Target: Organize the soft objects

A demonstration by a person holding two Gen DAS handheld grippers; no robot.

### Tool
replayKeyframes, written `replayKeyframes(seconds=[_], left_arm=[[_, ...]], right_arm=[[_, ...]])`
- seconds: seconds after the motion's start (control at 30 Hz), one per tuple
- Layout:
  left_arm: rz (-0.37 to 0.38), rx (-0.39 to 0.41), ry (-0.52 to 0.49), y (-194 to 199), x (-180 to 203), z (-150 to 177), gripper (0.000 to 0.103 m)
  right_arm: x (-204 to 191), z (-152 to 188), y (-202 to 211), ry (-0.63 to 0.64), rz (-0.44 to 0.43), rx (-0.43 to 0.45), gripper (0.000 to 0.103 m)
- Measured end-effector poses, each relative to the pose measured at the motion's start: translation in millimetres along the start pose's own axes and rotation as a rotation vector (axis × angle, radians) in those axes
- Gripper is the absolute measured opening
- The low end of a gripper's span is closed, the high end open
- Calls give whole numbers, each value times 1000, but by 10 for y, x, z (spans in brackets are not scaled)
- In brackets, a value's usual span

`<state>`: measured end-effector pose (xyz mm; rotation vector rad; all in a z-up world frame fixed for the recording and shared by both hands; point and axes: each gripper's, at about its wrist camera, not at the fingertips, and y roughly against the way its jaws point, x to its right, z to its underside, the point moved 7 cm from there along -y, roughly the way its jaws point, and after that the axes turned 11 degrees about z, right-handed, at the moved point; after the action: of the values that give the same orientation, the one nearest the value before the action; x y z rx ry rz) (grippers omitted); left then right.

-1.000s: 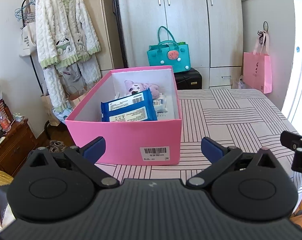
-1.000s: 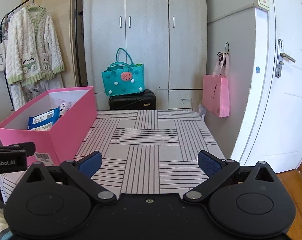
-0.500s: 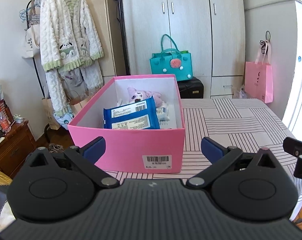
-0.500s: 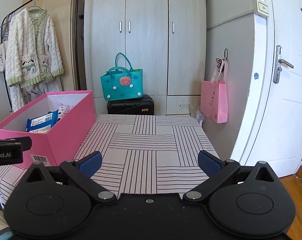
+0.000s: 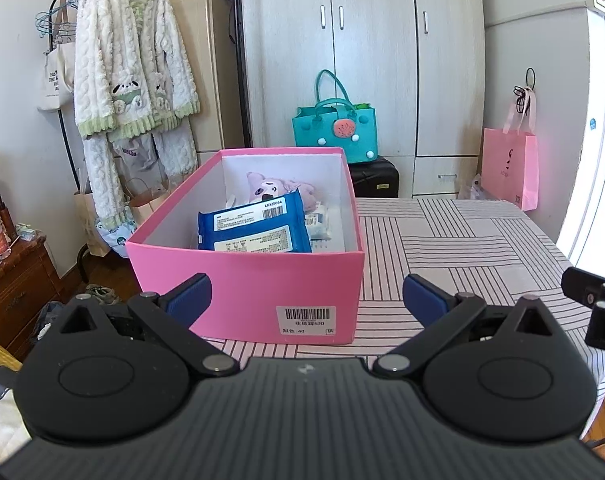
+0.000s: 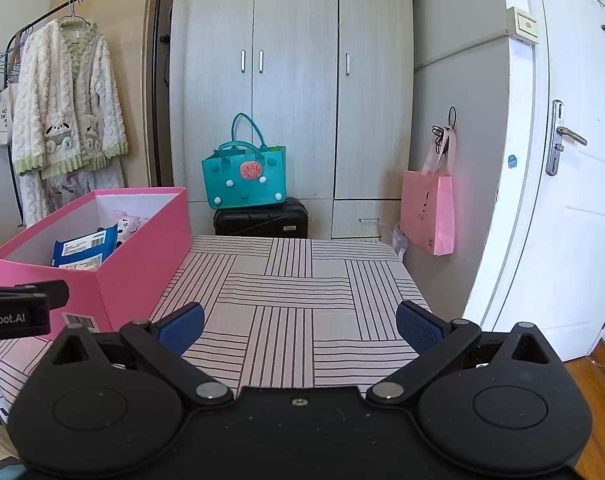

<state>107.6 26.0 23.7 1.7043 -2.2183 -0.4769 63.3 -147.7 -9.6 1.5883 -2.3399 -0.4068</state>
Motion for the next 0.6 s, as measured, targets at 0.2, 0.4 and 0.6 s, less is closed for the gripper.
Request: replayKeyframes(seconds=[0.2,0.4,0.6], left_arm=[[-12,0,4,-10,-14,2,103],[-14,5,8,9,-18,9,103],[-14,-3,7,11,-18,16,103]], right_arm=[[-1,-4,-15,1,-2,-3,103],[-7,1,-18,6,-5,-5,103],[-2,0,-21,6,-5,-7,103]])
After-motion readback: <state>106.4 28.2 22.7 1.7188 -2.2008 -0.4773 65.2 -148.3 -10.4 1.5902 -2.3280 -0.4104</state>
